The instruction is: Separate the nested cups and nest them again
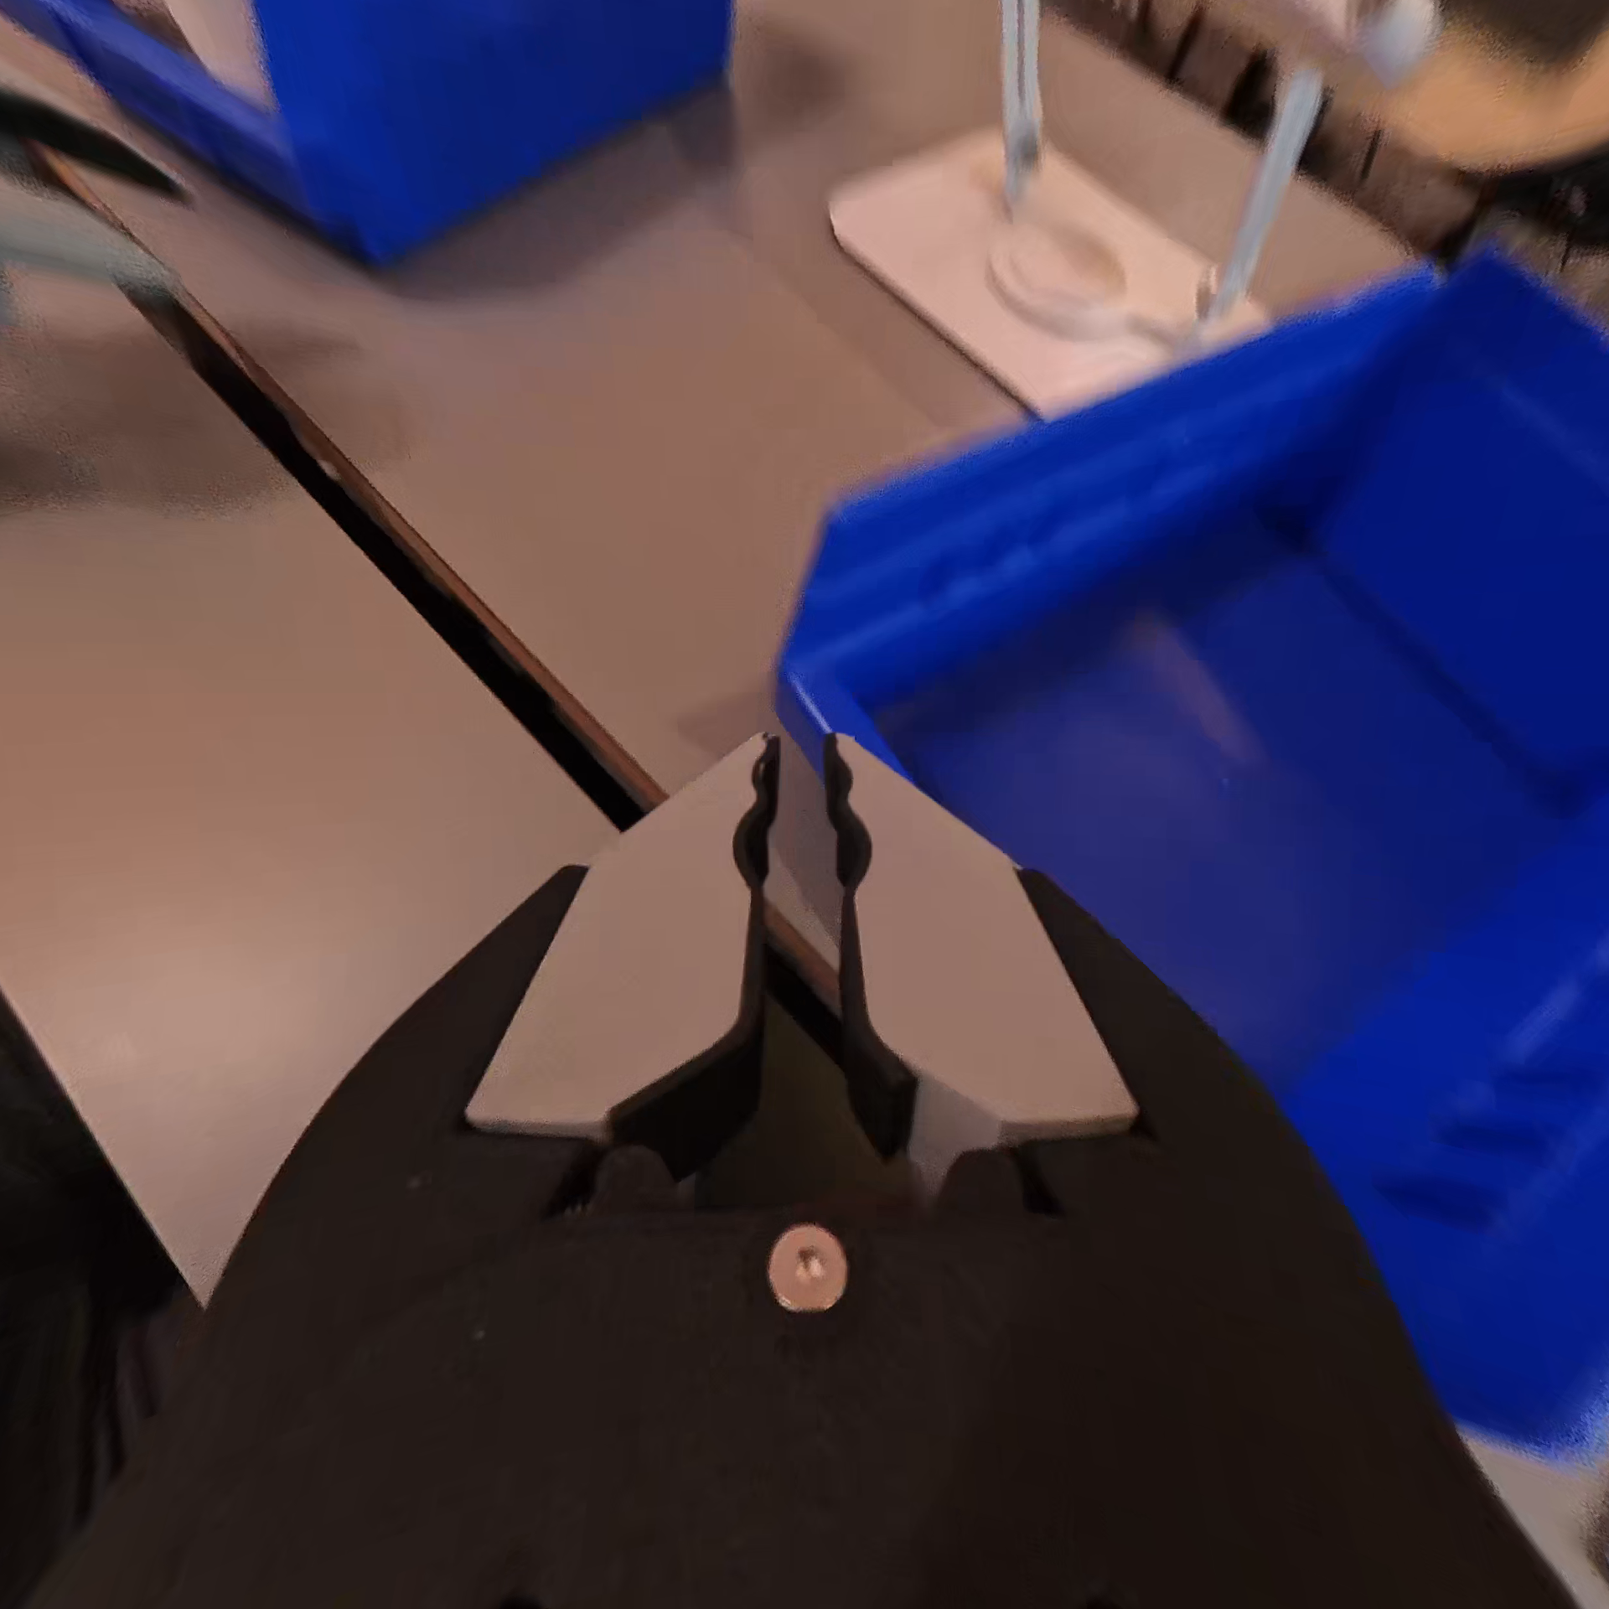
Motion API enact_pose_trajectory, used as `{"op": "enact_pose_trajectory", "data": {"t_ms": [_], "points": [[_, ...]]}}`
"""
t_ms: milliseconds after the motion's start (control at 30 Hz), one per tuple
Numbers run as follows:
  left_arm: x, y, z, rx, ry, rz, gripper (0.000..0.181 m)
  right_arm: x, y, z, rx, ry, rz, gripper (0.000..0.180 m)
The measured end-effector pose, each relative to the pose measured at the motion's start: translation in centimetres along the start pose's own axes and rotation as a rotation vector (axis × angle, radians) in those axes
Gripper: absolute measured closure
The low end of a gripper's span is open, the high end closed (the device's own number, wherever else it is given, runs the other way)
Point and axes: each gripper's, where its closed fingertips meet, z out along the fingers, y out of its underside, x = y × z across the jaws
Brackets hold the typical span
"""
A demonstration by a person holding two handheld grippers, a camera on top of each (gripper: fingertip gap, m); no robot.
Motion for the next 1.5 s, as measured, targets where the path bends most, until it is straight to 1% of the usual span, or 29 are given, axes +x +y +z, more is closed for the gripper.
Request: {"op": "enact_pose_trajectory", "data": {"t_ms": [33, 133, 233, 333, 433, 500, 567, 633, 667, 700, 767, 867, 967, 1067, 1100, 1200, 1267, 1400, 1500], "points": [[0.7, -1.0, 0.9, 0.024, 0.000, 0.005, 0.130, -0.9, -1.7, 0.6, 0.054, -0.006, 0.007, 0.170], [2.0, -3.4, 3.8, 0.067, -0.021, 0.035, 0.128, -3.0, -6.5, 2.7, 0.208, -0.009, 0.036, 0.163], [3.2, -5.0, 6.8, 0.076, -0.009, 0.047, 0.123, -6.1, -9.7, 5.5, 0.324, -0.111, 0.066, 0.163], [2.6, -5.6, 9.3, 0.066, -0.017, 0.055, 0.124, -7.9, -9.9, 8.8, 0.313, -0.174, 0.083, 0.163], [1.1, -5.4, 10.9, 0.047, -0.024, 0.030, 0.124, -8.1, -9.8, 11.4, 0.304, -0.173, 0.091, 0.162], [0.2, -5.3, 11.1, 0.058, -0.022, -0.006, 0.124, -7.4, -9.9, 12.4, 0.327, -0.144, 0.083, 0.161], [-0.1, -5.7, 10.7, 0.098, 0.029, -0.083, 0.123, -6.4, -9.5, 13.2, 0.355, -0.110, 0.072, 0.161], [-0.1, -6.1, 10.0, 0.132, 0.082, -0.127, 0.135, -5.2, -8.5, 14.1, 0.334, -0.081, 0.100, 0.162], [-0.3, -6.1, 9.9, 0.120, 0.078, -0.119, 0.132, -5.2, -8.6, 14.2, 0.304, -0.122, 0.107, 0.154], [-0.5, -6.1, 9.9, 0.111, 0.053, -0.091, 0.126, -4.7, -8.8, 14.1, 0.301, -0.120, 0.100, 0.156], [-1.4, -5.2, 10.2, 0.068, -0.041, -0.008, 0.122, -3.2, -8.7, 13.9, 0.320, -0.082, 0.098, 0.162], [-2.2, -5.0, 10.1, 0.051, -0.113, 0.055, 0.116, -1.2, -7.8, 13.7, 0.290, -0.035, 0.110, 0.159], [-1.6, -5.8, 9.3, 0.113, -0.080, 0.021, 0.115, -0.3, -7.7, 12.7, 0.323, -0.022, 0.172, 0.160], [-1.1, -6.0, 9.0, 0.142, -0.046, -0.011, 0.115, -0.5, -7.6, 12.4, 0.338, -0.001, 0.171, 0.159], [-1.0, -6.0, 9.1, 0.143, -0.040, -0.013, 0.114, -0.7, -7.6, 12.4, 0.339, 0.010, 0.159, 0.158], [-0.6, -5.9, 9.5, 0.139, -0.041, -0.008, 0.101, -1.6, -7.8, 12.7, 0.337, 0.047, 0.097, 0.152], [-0.5, -5.9, 9.5, 0.142, -0.049, 0.009, 0.100, -2.2, -7.9, 12.9, 0.322, 0.069, 0.050, 0.148], [-0.3, -6.1, 9.4, 0.154, -0.055, 0.019, 0.100, -2.6, -7.3, 13.5, 0.287, 0.104, -0.024, 0.147], [-0.3, -6.0, 9.5, 0.149, -0.049, 0.017, 0.101, -2.1, -7.0, 13.7, 0.269, 0.128, -0.029, 0.146]]}}
